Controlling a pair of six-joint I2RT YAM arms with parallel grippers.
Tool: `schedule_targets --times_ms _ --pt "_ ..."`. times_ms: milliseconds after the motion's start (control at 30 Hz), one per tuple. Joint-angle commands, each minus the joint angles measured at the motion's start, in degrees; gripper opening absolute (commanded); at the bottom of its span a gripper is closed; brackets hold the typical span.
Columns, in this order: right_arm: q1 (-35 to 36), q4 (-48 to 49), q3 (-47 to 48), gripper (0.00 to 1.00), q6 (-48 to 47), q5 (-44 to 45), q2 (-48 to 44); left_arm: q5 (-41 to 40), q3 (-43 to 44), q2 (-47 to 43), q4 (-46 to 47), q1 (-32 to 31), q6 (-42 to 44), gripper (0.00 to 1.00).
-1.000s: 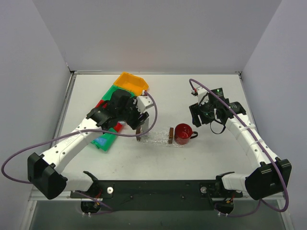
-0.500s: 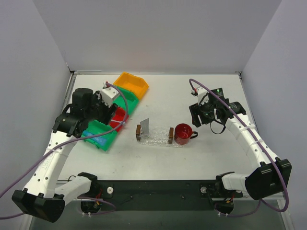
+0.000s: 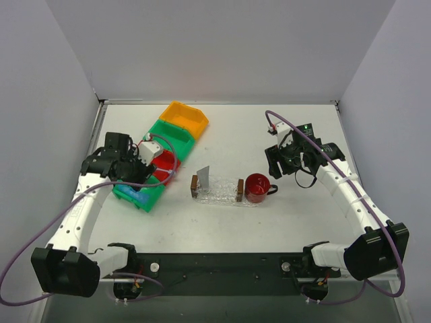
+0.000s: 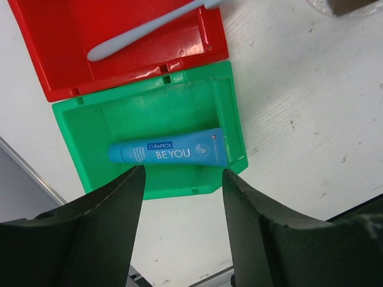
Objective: Prepare toiletry sets of a toothbrush and toothpaste on the tray
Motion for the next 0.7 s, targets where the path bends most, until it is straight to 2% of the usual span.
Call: schedule_targets --times_ms 0,367,567,667 --pt "-0.3 -0.5 0.0 0.59 -0.3 -1.1 0.2 0.9 0.3 4.5 -2.1 1.7 9.5 0.64" --pt "-0.4 -0.6 0.0 0.59 -0.4 -0.9 0.5 5.0 2.6 11.2 -9.1 2.2 34.7 0.63" --pt "-0.4 -0.7 -0.1 0.59 -0.5 -0.7 0.6 5.9 3.5 17.5 -13.9 2.2 41.0 0.64" --pt "-0.5 -0.6 -0.1 0.59 -0.6 -0.6 0.9 6.6 3.1 18.9 -13.2 2.3 42.7 0.63"
